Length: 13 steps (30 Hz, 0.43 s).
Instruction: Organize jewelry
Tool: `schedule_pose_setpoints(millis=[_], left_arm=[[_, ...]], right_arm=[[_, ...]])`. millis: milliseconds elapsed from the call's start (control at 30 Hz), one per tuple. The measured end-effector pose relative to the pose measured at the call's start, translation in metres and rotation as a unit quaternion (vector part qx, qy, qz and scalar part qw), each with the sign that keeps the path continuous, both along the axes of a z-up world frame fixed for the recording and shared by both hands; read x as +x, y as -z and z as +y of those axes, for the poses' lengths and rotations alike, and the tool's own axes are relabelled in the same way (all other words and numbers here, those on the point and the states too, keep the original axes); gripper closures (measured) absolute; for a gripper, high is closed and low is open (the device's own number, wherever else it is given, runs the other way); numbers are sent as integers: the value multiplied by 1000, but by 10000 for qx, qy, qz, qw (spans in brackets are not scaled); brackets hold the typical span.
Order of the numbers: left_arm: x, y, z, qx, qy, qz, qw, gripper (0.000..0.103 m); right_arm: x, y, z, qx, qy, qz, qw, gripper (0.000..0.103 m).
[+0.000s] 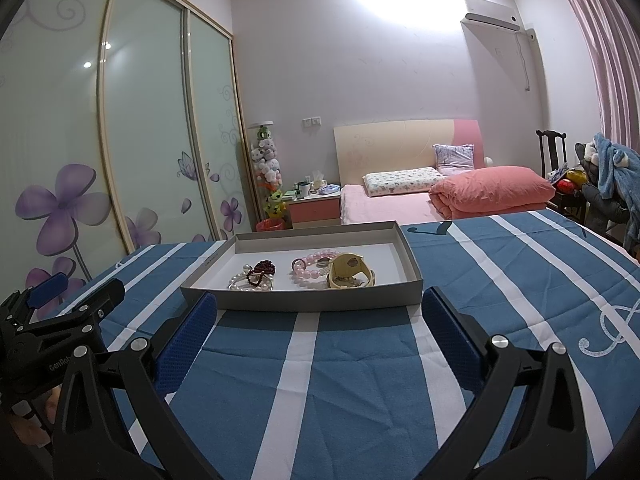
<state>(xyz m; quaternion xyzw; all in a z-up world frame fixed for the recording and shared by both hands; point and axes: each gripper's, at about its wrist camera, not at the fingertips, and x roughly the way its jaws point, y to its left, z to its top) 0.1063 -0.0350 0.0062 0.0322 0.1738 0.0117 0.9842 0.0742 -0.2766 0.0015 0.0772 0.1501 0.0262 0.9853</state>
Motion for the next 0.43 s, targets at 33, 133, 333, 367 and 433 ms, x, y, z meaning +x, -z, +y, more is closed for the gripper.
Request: schedule_pose_setpoints(millis=[33,133,333,367,433], left_arm=[[0,0,0,-5,-5,1,10000,5],[1,-1,0,-23,-9,10,10000,5],[3,-2,2,-74,-21,28,10000,5],[3,-2,2,-82,-14,32,10000,5],[4,-2,2,-93,-6,36,10000,5]], right_arm=[[0,0,0,2,1,0,10000,2],[0,0,0,-3,0,0,10000,2],[1,0,-1,5,0,-3,10000,2],[1,0,-1,8,0,-2,10000,2],[1,0,-1,8,-2,1,10000,2]])
